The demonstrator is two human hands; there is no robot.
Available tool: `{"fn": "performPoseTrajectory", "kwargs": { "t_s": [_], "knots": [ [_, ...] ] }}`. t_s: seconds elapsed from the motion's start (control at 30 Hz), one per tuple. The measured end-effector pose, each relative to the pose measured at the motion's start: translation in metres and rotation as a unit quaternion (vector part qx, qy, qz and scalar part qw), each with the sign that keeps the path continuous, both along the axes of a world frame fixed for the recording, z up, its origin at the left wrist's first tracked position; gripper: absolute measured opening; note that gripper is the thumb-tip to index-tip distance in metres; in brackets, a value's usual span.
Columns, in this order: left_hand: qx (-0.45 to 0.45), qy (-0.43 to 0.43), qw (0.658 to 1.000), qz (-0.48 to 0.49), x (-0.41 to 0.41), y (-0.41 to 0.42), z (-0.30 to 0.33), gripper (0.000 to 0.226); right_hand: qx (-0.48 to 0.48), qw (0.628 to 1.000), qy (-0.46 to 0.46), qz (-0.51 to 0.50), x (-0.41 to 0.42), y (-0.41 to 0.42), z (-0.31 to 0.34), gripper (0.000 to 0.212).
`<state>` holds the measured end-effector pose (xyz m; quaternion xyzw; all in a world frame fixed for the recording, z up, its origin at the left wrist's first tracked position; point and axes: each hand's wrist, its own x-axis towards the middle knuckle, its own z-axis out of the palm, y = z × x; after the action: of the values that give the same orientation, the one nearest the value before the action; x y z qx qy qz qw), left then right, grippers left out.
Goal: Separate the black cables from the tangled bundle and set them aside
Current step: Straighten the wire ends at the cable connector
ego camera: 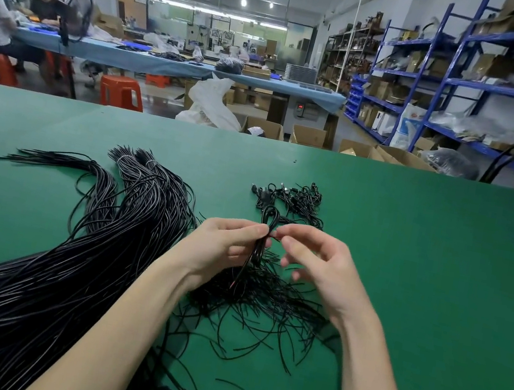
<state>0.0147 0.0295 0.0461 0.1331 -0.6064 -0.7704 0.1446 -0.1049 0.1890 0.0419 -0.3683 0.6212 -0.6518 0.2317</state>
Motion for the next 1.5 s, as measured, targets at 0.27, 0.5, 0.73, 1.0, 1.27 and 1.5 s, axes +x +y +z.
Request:
{"fn": "performPoseTrajectory", "kwargs": {
  "t_s": [0.27,0.5,0.73,1.0,1.27,1.5],
  "knots": [
    [0.030,-0.040,0.998,-0.042,0.001,0.001,0.001,0.024,0.011,0.999,0.044,-0.009,0.008,-0.001,0.007,0.002],
    [-0.053,0.039,0.998,-0.013,0.002,-0.001,0.000,0.033,0.009,0.999,0.028,-0.043,0.011,-0.009,0.005,0.009],
    [-0.223,0.130,0.955,0.145,-0.006,0.012,-0.008,0.014,0.003,0.991,-0.107,-0.083,0.013,-0.023,-0.002,0.013],
    [-0.524,0.118,0.827,0.164,-0.003,0.000,-0.007,0.016,0.017,0.921,-0.388,0.006,0.012,-0.021,-0.012,0.003],
    [-0.059,-0.051,0.994,0.078,0.001,-0.003,-0.003,0.042,0.039,0.966,0.202,-0.158,0.009,-0.019,-0.013,0.004],
    [-0.033,-0.072,0.996,0.040,0.001,-0.007,0.001,0.040,-0.010,0.917,0.342,-0.205,0.014,-0.021,-0.015,0.012]
  ]
}}
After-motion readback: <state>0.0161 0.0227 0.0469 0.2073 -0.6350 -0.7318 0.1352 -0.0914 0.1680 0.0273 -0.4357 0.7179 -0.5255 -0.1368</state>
